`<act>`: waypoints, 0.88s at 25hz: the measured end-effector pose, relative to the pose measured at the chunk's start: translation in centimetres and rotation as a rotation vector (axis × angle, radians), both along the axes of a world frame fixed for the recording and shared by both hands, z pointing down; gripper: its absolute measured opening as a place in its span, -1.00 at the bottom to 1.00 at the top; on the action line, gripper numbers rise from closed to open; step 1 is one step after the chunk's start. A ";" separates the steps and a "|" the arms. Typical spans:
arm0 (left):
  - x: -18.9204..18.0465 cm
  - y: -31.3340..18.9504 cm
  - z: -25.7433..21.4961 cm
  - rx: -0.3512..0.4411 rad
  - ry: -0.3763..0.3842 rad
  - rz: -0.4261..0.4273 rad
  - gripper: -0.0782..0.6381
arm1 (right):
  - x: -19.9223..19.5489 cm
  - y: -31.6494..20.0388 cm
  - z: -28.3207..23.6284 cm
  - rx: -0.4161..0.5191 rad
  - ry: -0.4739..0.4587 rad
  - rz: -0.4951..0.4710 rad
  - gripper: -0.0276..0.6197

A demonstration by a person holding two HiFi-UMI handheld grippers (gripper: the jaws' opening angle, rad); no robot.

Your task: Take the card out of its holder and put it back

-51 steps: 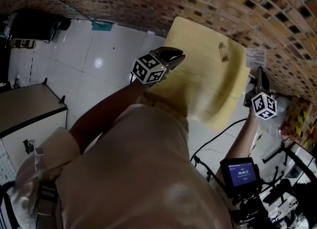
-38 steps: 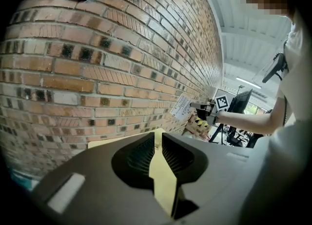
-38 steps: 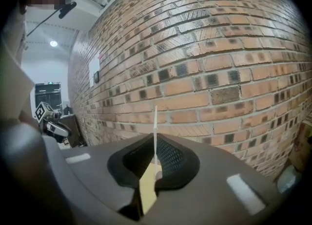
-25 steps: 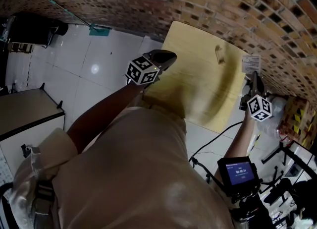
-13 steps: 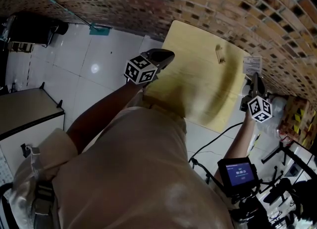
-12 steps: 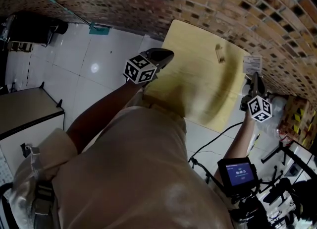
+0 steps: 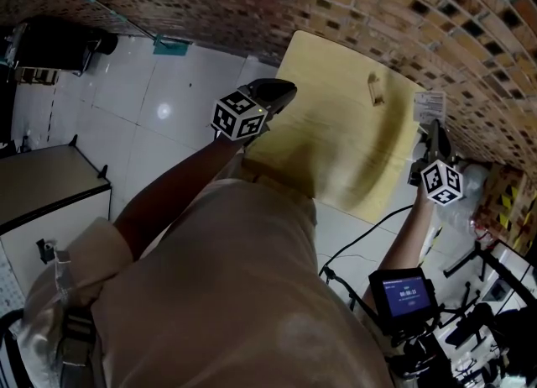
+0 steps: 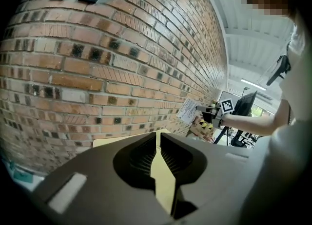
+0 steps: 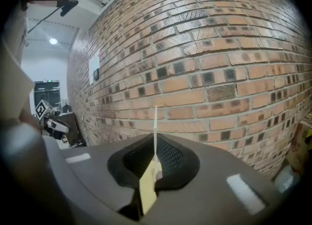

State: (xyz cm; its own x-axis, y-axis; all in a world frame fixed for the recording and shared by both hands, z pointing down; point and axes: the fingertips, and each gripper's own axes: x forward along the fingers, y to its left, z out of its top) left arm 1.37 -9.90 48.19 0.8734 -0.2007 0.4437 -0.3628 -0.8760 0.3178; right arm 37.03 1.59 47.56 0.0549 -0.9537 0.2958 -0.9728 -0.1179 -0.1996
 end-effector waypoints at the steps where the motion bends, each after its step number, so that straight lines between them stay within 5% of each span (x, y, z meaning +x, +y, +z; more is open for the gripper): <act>1: 0.1 0.2 0.1 -0.002 -0.001 0.005 -0.64 | 0.0 -0.1 0.1 -0.002 0.002 -0.002 -0.87; 22: 2.8 0.6 1.6 -0.030 -0.033 0.047 -0.53 | -0.4 -3.3 3.6 -0.028 -0.005 -0.058 -0.87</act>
State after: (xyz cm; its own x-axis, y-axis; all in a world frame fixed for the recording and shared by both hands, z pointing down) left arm 4.14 -9.32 49.83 0.8665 -0.1461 0.4773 -0.3323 -0.8824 0.3331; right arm 36.62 -1.71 51.19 -0.0016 -0.9464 0.3230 -0.9772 -0.0671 -0.2015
